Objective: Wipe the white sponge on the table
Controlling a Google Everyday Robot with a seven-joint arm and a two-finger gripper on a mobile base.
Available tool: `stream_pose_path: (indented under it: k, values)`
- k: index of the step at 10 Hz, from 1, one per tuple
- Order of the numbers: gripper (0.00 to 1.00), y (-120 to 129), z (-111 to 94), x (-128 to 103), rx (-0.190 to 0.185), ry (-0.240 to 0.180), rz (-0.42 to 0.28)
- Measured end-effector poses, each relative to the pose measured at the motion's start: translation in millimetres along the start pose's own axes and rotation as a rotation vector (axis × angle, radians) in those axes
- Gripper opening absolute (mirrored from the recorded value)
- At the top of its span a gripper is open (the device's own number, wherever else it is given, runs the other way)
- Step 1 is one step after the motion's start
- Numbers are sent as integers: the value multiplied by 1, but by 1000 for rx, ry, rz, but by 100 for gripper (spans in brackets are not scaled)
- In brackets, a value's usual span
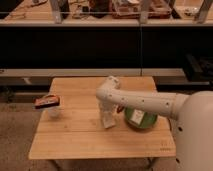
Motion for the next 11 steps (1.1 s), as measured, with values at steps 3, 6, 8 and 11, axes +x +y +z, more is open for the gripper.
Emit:
stream_pose_path:
  k: [3,6,8,11]
  values:
    - [46,16,12,-29,-16,-10,9]
    - [46,19,4,-67,-10,-2,-18]
    - [46,15,1,-82,-11,-2,-35]
    - [41,4,3,-102,6,-30,-46]
